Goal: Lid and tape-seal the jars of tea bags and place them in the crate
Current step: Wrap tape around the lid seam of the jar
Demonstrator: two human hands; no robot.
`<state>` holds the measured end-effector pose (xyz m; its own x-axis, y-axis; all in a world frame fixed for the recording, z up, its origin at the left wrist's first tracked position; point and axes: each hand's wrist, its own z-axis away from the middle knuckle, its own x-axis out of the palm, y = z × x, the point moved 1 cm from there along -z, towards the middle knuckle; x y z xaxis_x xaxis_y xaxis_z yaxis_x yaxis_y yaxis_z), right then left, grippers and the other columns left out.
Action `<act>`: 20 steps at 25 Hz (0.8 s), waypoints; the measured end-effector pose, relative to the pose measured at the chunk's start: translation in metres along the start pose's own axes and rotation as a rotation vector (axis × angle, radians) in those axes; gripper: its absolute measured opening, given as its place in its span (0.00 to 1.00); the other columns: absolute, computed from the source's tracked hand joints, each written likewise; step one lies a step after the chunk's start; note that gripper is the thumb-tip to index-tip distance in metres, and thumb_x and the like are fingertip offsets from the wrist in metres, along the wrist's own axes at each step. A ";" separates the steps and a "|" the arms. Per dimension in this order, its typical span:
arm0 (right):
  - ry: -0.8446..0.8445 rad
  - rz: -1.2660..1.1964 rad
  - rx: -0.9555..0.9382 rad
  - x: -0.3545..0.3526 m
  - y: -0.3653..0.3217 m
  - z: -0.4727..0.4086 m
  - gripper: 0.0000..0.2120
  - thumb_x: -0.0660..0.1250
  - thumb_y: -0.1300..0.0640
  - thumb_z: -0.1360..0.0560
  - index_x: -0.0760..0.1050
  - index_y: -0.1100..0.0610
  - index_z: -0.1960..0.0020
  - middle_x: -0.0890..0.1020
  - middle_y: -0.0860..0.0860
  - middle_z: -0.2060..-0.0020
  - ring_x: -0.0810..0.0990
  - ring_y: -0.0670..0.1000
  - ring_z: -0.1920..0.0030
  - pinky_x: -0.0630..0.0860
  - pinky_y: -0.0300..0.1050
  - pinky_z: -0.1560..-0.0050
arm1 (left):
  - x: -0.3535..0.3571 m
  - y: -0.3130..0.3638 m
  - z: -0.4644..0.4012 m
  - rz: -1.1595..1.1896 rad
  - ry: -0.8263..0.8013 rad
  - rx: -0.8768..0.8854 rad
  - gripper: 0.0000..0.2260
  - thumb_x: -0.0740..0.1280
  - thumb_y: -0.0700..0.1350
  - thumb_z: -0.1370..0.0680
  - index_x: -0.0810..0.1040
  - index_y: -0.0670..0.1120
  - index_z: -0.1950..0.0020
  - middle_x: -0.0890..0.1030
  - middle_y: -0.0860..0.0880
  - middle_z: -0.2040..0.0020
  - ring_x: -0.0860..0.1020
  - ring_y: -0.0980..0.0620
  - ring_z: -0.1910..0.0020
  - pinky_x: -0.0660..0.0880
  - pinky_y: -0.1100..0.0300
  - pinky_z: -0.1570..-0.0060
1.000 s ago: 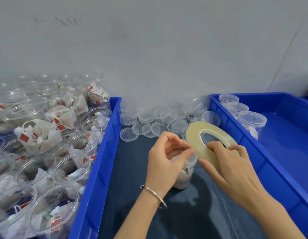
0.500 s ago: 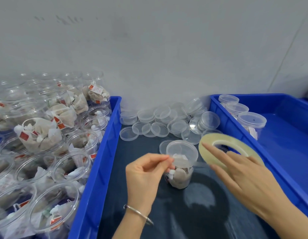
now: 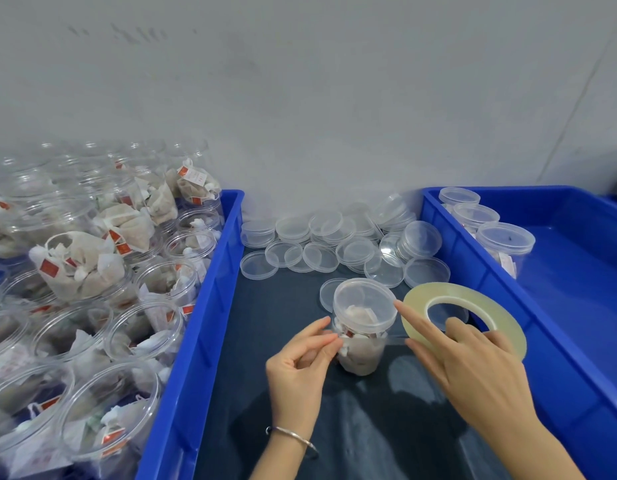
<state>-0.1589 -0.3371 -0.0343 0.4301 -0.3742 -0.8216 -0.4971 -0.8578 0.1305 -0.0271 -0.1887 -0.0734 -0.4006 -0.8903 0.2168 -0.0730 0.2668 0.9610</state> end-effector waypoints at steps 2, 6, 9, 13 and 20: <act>0.015 0.006 0.001 0.002 0.000 0.000 0.21 0.51 0.44 0.21 0.67 0.43 0.30 0.61 0.49 0.71 0.65 0.52 0.76 0.60 0.44 0.67 | 0.002 -0.001 -0.003 0.040 -0.007 -0.001 0.14 0.72 0.26 0.33 0.86 0.45 0.66 0.85 0.53 0.54 0.84 0.55 0.54 0.77 0.70 0.56; 0.037 0.021 -0.002 0.002 0.001 0.000 0.21 0.52 0.45 0.21 0.67 0.43 0.30 0.63 0.50 0.72 0.66 0.52 0.75 0.60 0.44 0.67 | 0.002 -0.007 -0.006 0.088 -0.023 -0.015 0.12 0.71 0.27 0.32 0.85 0.43 0.65 0.85 0.51 0.53 0.83 0.51 0.51 0.77 0.68 0.55; 0.045 0.031 -0.009 0.003 0.000 -0.002 0.21 0.52 0.45 0.21 0.67 0.43 0.30 0.64 0.50 0.73 0.65 0.52 0.76 0.60 0.44 0.68 | 0.002 -0.010 -0.009 0.101 -0.017 -0.016 0.11 0.71 0.27 0.32 0.85 0.42 0.64 0.85 0.50 0.53 0.83 0.50 0.51 0.78 0.66 0.54; 0.057 0.030 -0.013 0.006 0.000 -0.004 0.21 0.51 0.45 0.21 0.67 0.43 0.30 0.62 0.50 0.72 0.65 0.52 0.75 0.60 0.44 0.68 | 0.003 -0.013 -0.014 0.120 -0.009 -0.011 0.11 0.71 0.27 0.32 0.85 0.42 0.65 0.86 0.50 0.53 0.83 0.48 0.51 0.78 0.65 0.53; 0.068 0.021 -0.023 0.013 0.000 -0.010 0.21 0.51 0.44 0.22 0.70 0.44 0.31 0.60 0.49 0.71 0.63 0.51 0.76 0.59 0.45 0.69 | 0.002 -0.019 -0.023 0.111 -0.066 -0.001 0.10 0.71 0.28 0.31 0.85 0.41 0.65 0.85 0.49 0.52 0.83 0.54 0.52 0.77 0.69 0.55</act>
<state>-0.1456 -0.3453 -0.0397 0.4705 -0.4148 -0.7788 -0.4893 -0.8572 0.1609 -0.0059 -0.2044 -0.0875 -0.4656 -0.8288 0.3103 -0.0240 0.3623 0.9318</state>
